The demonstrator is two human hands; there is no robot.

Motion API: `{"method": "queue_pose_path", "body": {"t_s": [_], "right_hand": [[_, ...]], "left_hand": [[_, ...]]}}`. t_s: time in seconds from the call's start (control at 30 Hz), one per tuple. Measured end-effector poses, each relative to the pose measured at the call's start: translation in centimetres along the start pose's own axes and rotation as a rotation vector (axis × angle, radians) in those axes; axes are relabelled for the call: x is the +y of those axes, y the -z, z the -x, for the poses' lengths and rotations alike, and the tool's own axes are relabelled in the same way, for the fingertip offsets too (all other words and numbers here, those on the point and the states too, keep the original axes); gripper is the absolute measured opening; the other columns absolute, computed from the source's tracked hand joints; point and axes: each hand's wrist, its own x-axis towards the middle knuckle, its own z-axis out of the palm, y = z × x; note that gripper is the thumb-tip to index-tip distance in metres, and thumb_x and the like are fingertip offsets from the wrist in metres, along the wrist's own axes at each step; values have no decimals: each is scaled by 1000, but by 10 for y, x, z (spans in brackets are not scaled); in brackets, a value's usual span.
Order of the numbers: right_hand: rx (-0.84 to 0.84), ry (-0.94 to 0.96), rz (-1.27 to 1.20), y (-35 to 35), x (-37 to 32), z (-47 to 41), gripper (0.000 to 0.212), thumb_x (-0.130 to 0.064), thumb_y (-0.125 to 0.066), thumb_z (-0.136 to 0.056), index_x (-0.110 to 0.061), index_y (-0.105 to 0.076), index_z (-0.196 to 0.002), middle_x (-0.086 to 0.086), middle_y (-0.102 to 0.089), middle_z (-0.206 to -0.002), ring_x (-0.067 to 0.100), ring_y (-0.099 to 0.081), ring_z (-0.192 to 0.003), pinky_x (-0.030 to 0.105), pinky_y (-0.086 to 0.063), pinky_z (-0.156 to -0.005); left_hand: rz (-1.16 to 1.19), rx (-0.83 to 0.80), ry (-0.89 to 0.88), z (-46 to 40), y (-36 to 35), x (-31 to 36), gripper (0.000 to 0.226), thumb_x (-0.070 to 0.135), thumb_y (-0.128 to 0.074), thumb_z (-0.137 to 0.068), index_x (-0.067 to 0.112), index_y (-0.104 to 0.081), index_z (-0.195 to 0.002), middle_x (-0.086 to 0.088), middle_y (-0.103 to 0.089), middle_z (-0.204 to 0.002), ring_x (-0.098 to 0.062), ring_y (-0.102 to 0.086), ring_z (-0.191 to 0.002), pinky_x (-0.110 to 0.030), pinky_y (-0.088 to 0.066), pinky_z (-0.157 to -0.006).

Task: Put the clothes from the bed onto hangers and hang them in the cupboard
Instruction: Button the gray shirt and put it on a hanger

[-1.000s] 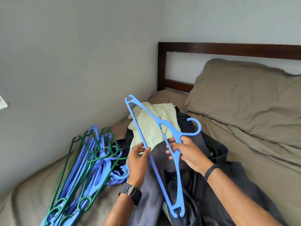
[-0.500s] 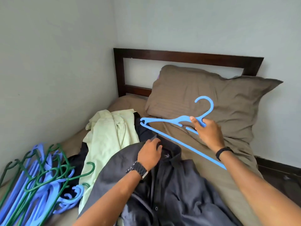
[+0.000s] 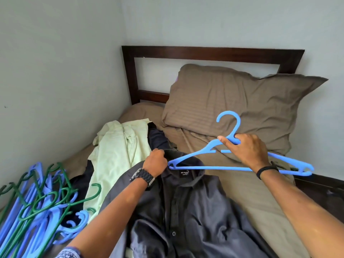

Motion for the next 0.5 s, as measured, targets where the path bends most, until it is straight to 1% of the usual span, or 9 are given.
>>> {"method": "queue_pose_path", "body": {"t_s": [0.07, 0.13, 0.17, 0.23, 0.3, 0.37, 0.4, 0.47, 0.5], "right_hand": [[-22, -10, -28, -4, -5, 4, 63, -63, -58, -80, -17, -32, -47, 10, -54, -57, 35, -53, -66, 31, -31, -56], [-35, -31, -68, -9, -9, 5, 63, -64, -57, -80, -16, -34, -47, 13, -59, -62, 36, -56, -70, 32, -33, -56], [-50, -37, -89, -10, -12, 5, 63, -64, -57, -81, -15, -34, -48, 13, -59, -62, 36, -56, -71, 32, -34, -56], [-93, -49, -133, -12, -18, 5, 64, -64, -57, -81, -14, -35, -48, 8, -51, -56, 33, -54, -68, 33, -34, -56], [-132, -44, -198, -13, -27, 5, 64, -63, -59, -80, -13, -35, -48, 2, -42, -49, 28, -46, -60, 33, -33, -55], [-159, -43, -286, -17, -41, 6, 66, -62, -60, -80, -12, -32, -48, -1, -34, -45, 23, -37, -55, 34, -32, -55], [-172, -36, -316, -20, -50, 6, 66, -62, -60, -80, -12, -30, -49, -1, -32, -45, 22, -34, -54, 34, -32, -54], [-221, -2, -347, -27, -68, 8, 68, -66, -55, -81, -8, -35, -52, 3, -40, -47, 23, -38, -52, 37, -38, -53], [-260, 14, -370, -31, -76, 10, 71, -71, -50, -79, -5, -41, -56, 7, -49, -50, 25, -45, -53, 41, -44, -55]], "left_hand": [[22, -20, -65, 5, 1, 2, 34, 3, -43, -90, -3, -55, -121, -18, -51, -122, -34, -51, -113, -37, -39, -92], [10, -17, -125, 9, 4, 6, 34, 7, -44, -91, -2, -54, -123, -15, -51, -122, -32, -52, -111, -38, -41, -91], [-6, -5, -146, 11, 7, 8, 34, 10, -44, -92, -1, -54, -123, -13, -51, -122, -31, -53, -110, -38, -43, -90], [-34, 28, -187, 14, 16, 13, 34, 13, -44, -93, 1, -54, -123, -11, -52, -123, -29, -55, -108, -38, -44, -87], [-30, 68, -244, 19, 27, 21, 34, 15, -45, -93, 2, -55, -123, -10, -53, -122, -28, -56, -106, -38, -45, -87], [-4, 118, -316, 24, 38, 32, 31, 18, -46, -93, 4, -59, -117, -9, -56, -115, -27, -57, -104, -37, -44, -87], [10, 132, -342, 26, 42, 36, 28, 19, -46, -93, 4, -61, -110, -8, -58, -110, -27, -57, -100, -37, -44, -84], [7, 132, -352, 27, 52, 39, 24, 24, -49, -92, 3, -60, -94, -8, -57, -97, -26, -56, -91, -34, -42, -77], [-13, 130, -354, 26, 57, 37, 25, 27, -51, -92, 4, -59, -90, -7, -56, -94, -26, -54, -88, -33, -40, -76]]}}
